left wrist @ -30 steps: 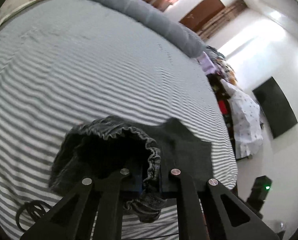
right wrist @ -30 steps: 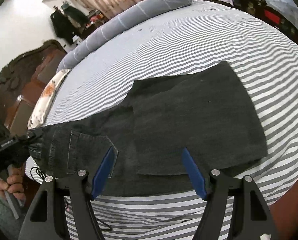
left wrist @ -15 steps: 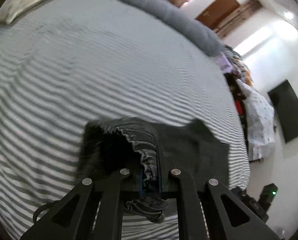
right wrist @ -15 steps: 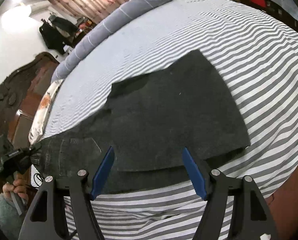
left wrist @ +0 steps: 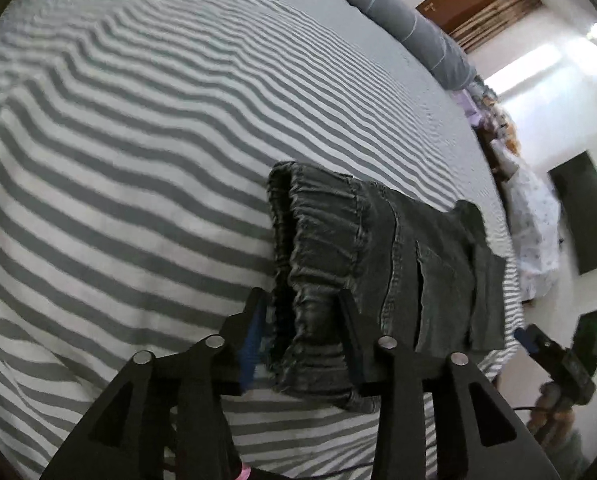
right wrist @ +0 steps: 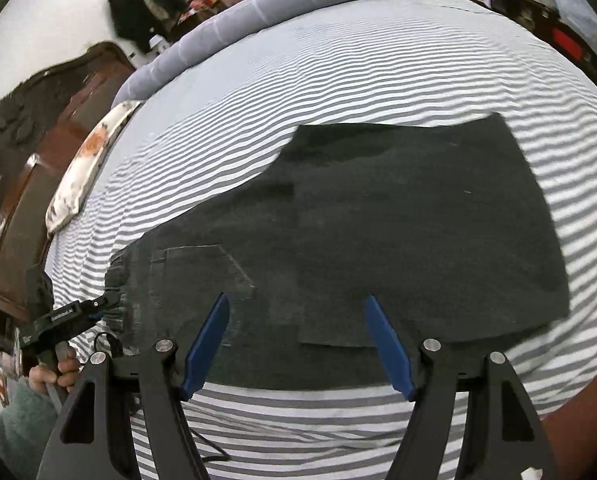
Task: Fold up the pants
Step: 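Grasp the elastic waistband with the left tool, then lift the waistband with the left tool and fold it over the legs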
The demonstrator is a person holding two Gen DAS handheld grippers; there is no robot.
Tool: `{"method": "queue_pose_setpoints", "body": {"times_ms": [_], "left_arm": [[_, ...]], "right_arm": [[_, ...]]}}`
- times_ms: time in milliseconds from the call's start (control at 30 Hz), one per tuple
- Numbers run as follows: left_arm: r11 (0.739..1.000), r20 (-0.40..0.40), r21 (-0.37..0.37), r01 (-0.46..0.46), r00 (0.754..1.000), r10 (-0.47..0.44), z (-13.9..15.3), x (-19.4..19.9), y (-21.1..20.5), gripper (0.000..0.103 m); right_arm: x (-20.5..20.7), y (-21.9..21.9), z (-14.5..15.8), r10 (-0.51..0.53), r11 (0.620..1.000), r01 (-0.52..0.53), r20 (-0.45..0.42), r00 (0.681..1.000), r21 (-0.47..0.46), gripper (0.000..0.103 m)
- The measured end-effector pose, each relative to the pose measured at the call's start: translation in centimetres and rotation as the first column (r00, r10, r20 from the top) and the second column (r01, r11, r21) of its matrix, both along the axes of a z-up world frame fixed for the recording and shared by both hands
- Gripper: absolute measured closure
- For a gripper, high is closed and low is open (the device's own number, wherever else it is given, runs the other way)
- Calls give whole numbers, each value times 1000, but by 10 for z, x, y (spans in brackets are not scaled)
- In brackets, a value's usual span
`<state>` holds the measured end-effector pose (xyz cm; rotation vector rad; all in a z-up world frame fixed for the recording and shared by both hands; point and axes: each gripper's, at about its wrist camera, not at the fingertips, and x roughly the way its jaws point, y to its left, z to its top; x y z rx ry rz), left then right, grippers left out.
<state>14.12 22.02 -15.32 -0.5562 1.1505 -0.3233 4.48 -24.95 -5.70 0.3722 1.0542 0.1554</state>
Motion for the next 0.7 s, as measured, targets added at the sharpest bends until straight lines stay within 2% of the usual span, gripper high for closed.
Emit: {"method": "queue_pose_setpoints", "body": {"times_ms": [233,333,400,567,700], "left_arm": [[986,-29,-158,-55,998,51,-19,-2,17,57],[977,-9,-211,-37,999,36,-20,5,18,48],[975,17,-223,-12,1000,16,-18,11,16,40],[981,74,-184,54,996,-41,-13,33,-1,39],[971,67,-233,46,997,-31,-15,46,-1,39]], "right_arm": [[11,46,1,97,995,-97,-7,995,-7,34],[13,59,0,129,991,-129,-16,992,-31,34],[13,63,-3,138,990,-139,-28,990,-34,34],[17,69,-7,136,989,-138,-48,990,-44,34],[21,73,-10,132,989,-136,-65,989,-51,34]]}}
